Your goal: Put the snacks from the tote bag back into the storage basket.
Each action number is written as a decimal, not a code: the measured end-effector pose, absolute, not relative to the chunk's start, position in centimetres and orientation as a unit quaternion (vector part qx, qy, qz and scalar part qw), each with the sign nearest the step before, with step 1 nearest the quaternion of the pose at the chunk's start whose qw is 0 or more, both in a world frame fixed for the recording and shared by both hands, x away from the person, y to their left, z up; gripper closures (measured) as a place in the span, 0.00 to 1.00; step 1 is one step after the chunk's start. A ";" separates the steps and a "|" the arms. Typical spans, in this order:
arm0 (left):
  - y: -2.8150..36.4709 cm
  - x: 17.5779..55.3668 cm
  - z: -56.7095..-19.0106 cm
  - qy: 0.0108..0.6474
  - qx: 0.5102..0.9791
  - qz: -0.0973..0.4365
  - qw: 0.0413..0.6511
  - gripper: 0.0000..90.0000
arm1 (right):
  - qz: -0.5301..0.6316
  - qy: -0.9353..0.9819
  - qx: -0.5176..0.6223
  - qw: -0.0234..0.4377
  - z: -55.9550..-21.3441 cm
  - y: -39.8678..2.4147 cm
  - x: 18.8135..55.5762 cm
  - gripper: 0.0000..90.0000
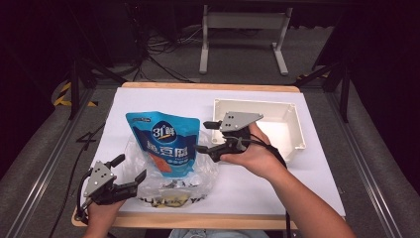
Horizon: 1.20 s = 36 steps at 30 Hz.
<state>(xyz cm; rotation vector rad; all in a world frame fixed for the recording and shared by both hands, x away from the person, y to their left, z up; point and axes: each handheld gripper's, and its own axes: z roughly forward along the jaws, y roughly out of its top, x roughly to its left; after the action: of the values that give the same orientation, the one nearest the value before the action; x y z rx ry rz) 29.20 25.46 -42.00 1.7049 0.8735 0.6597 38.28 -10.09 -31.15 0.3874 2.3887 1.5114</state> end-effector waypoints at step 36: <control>26.0 29.5 -42.1 0.372 0.713 0.262 0.533 0.16 | 0.534 0.829 0.094 0.137 -36.8 -2.9 39.5 0.31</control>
<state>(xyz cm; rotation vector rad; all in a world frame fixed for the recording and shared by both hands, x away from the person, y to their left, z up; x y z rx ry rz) 29.46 25.98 -42.09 1.7002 0.8868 0.6253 39.51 -2.94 -36.79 0.2707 2.3988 1.5464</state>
